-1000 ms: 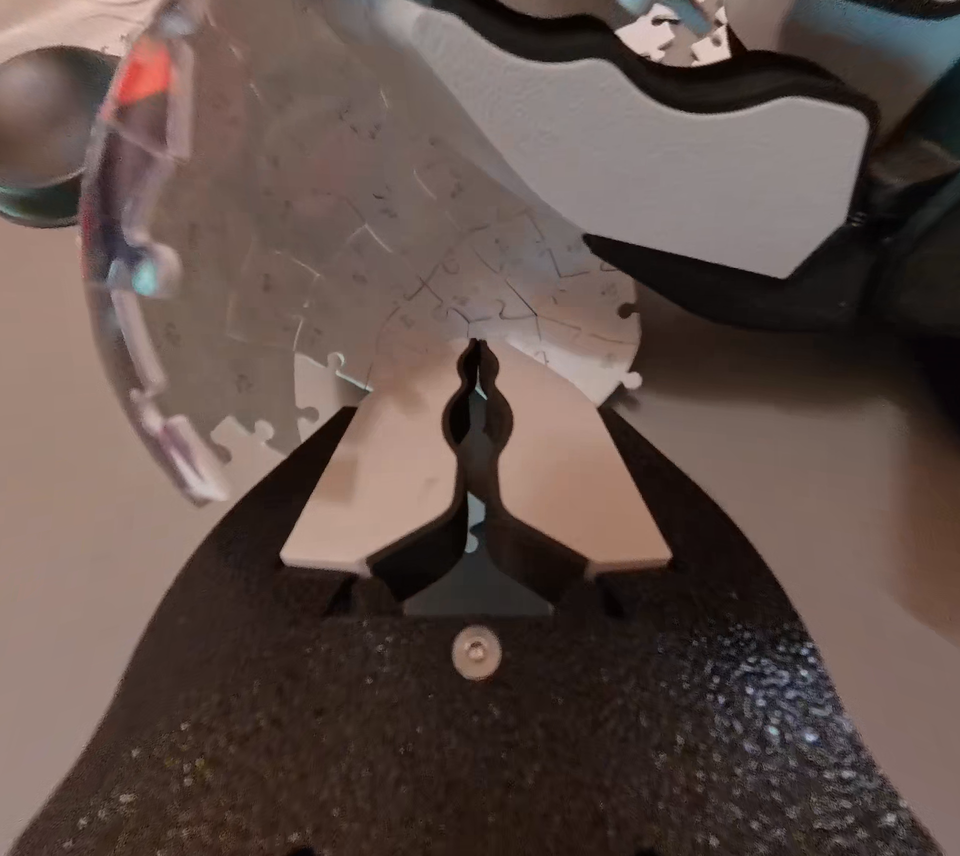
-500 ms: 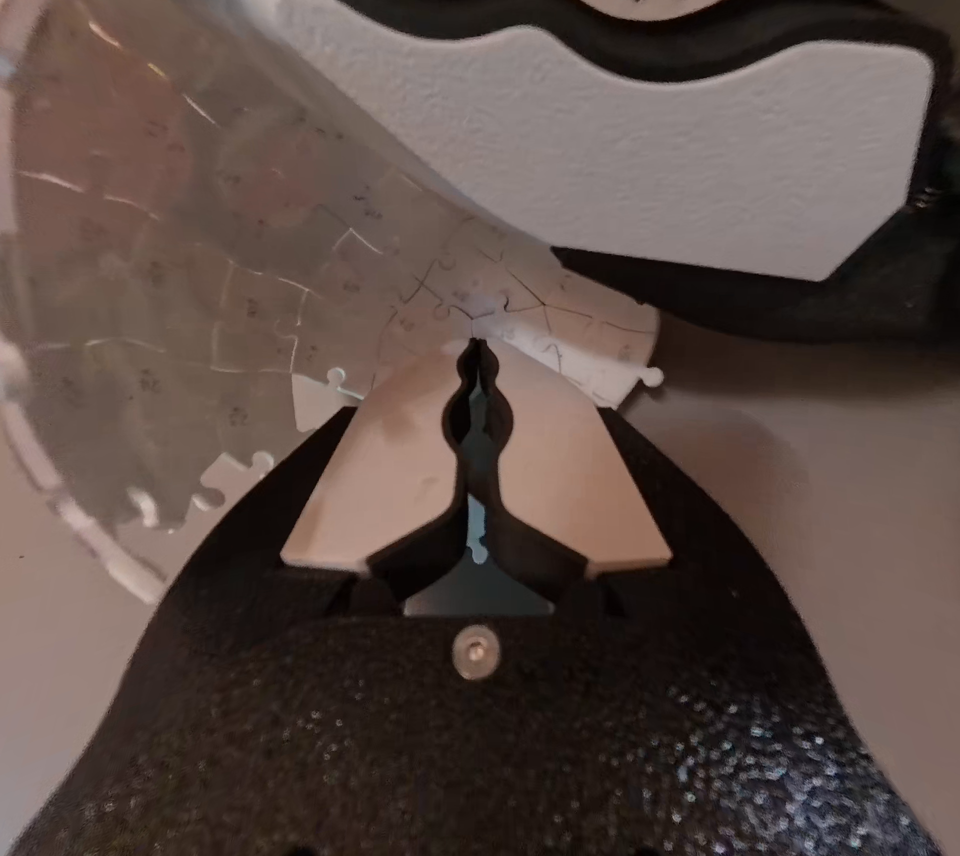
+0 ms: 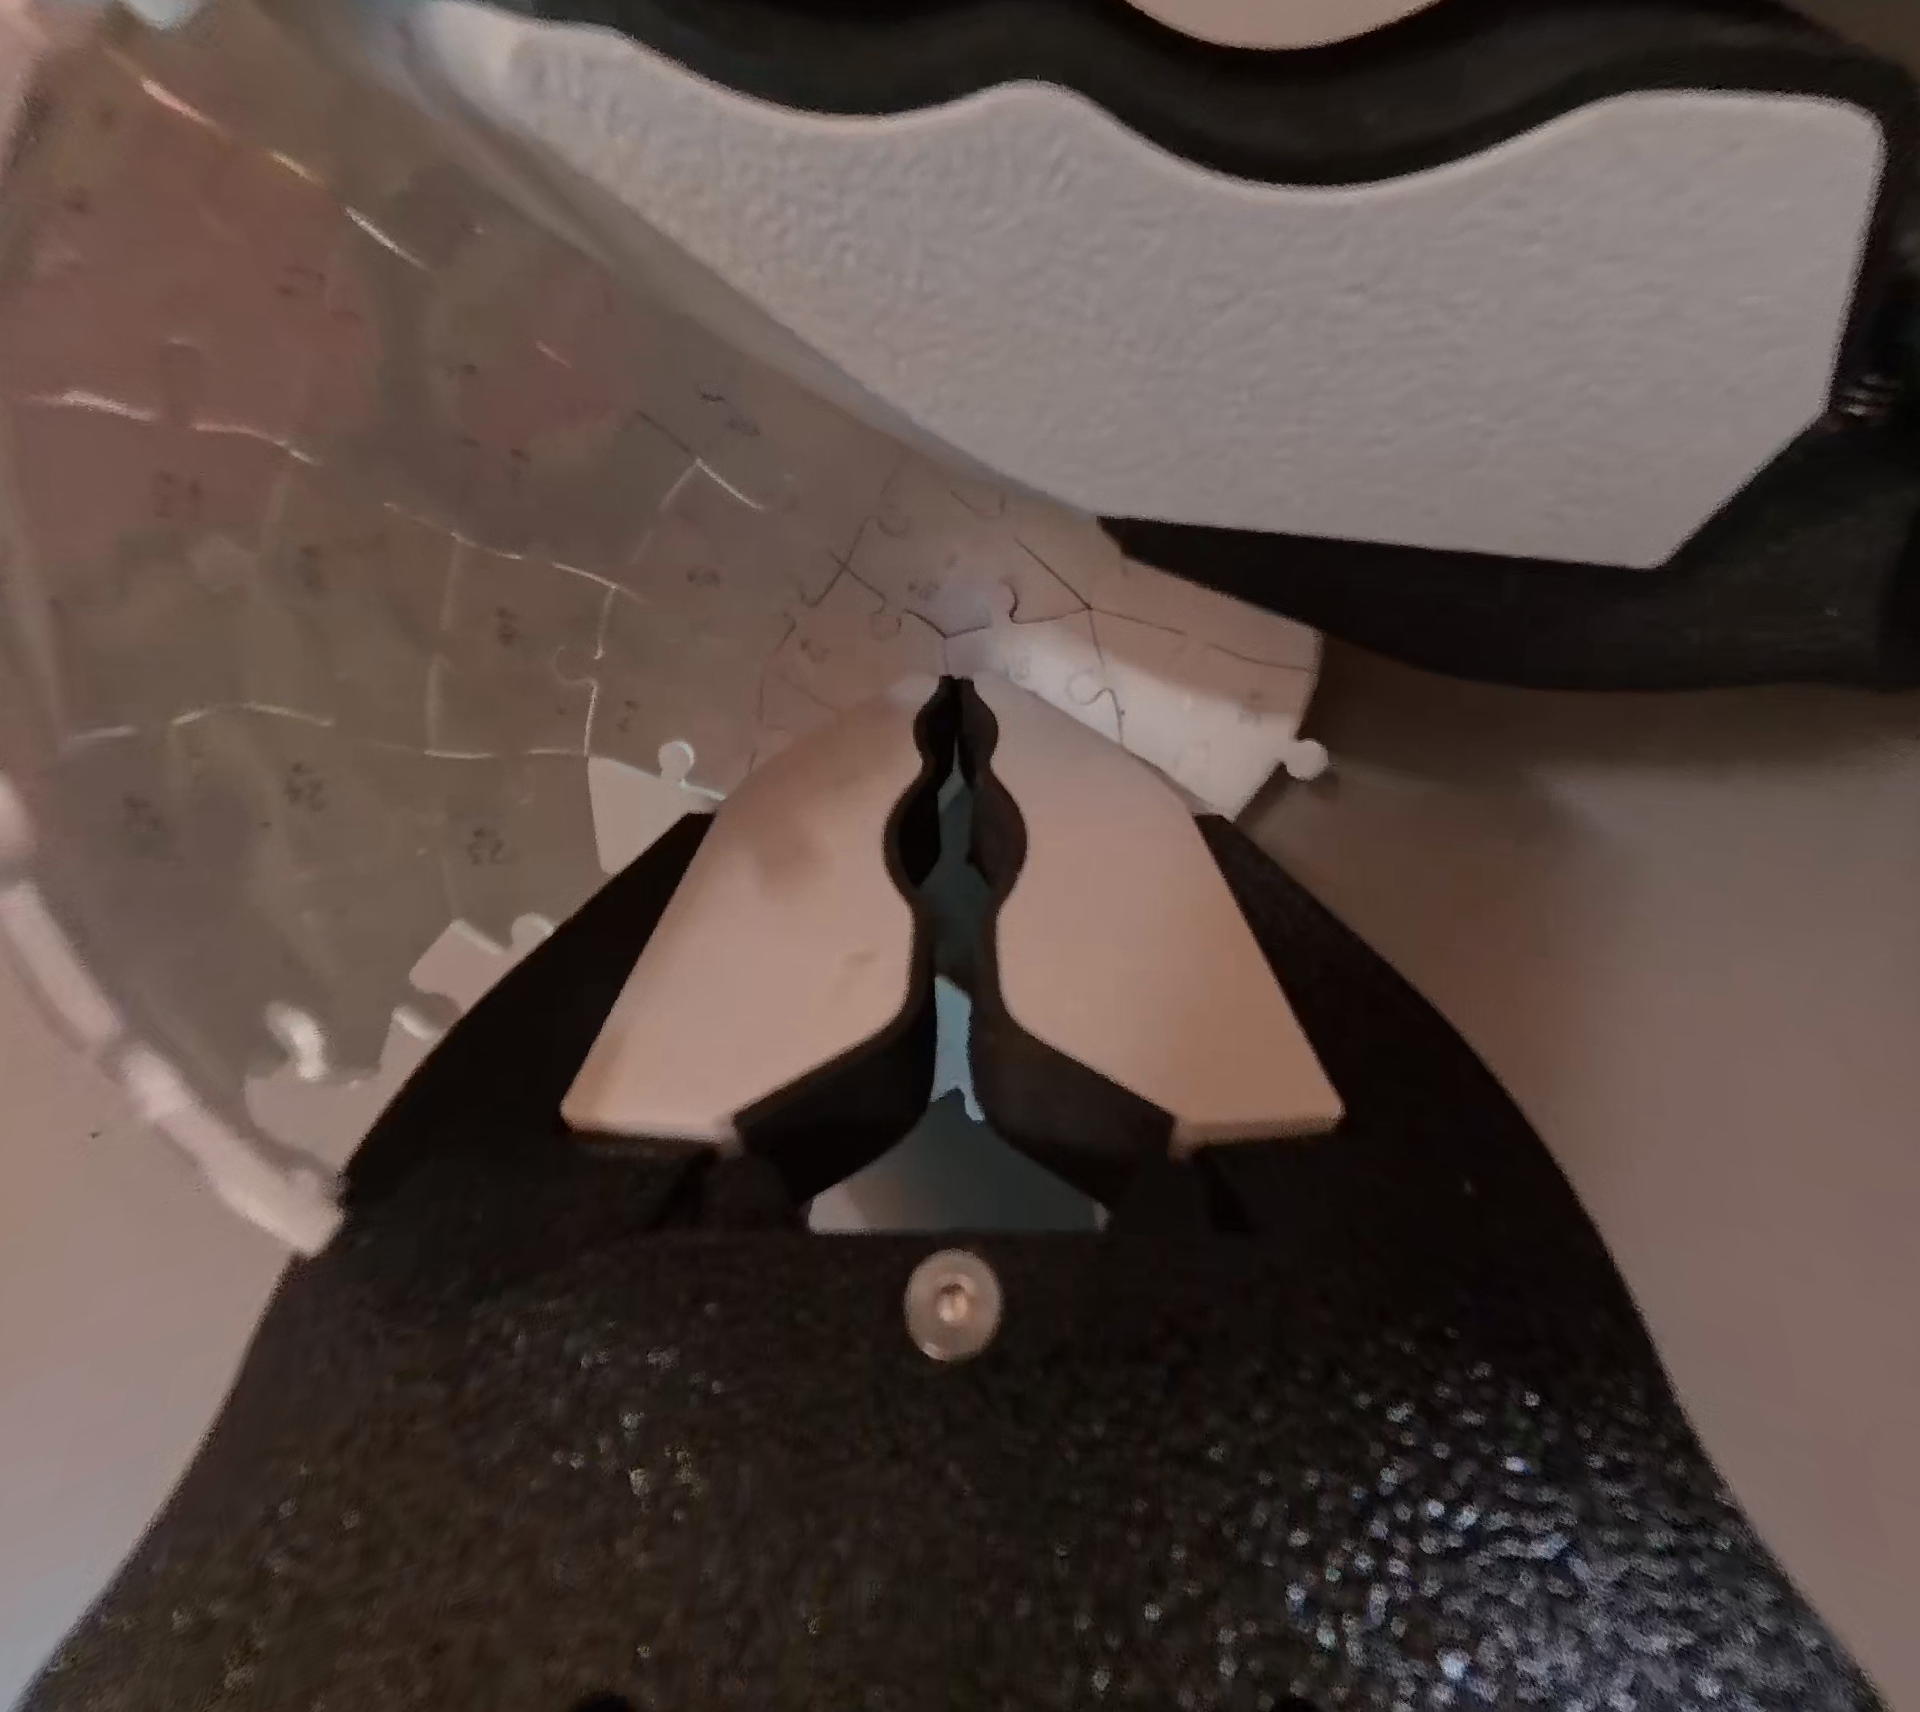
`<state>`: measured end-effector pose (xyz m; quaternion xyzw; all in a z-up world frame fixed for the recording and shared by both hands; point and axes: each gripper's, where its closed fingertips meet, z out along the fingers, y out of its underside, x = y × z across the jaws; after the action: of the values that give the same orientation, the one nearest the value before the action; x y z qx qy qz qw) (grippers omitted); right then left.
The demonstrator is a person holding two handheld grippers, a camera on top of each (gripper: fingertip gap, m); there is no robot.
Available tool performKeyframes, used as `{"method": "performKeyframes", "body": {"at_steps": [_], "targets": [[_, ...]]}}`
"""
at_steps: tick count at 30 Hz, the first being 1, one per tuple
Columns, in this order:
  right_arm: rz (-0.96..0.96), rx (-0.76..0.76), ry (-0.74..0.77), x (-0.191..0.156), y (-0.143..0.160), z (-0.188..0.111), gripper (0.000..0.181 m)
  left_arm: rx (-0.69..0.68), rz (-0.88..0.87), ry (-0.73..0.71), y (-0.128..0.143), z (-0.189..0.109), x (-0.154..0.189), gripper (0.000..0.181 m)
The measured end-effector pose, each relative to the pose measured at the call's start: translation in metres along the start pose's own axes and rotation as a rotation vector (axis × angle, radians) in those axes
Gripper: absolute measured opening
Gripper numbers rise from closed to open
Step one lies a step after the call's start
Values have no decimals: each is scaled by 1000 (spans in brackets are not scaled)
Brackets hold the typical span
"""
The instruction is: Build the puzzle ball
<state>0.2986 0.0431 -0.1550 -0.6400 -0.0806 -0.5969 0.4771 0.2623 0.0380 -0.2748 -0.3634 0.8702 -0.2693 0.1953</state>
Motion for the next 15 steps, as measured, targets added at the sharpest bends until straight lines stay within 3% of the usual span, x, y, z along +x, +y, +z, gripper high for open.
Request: {"method": "performKeyframes", "body": {"at_steps": [5,9,15], "targets": [[13,-7,3,1,2,-1,7,139,20,-38,-13,-20,-7,0],[14,-4,0,1,1,0,7,158,12,-66,-8,-33,-15,0],[9,2,-2,-1,-2,0,7,230,-202,105,-22,-30,0,7]]}}
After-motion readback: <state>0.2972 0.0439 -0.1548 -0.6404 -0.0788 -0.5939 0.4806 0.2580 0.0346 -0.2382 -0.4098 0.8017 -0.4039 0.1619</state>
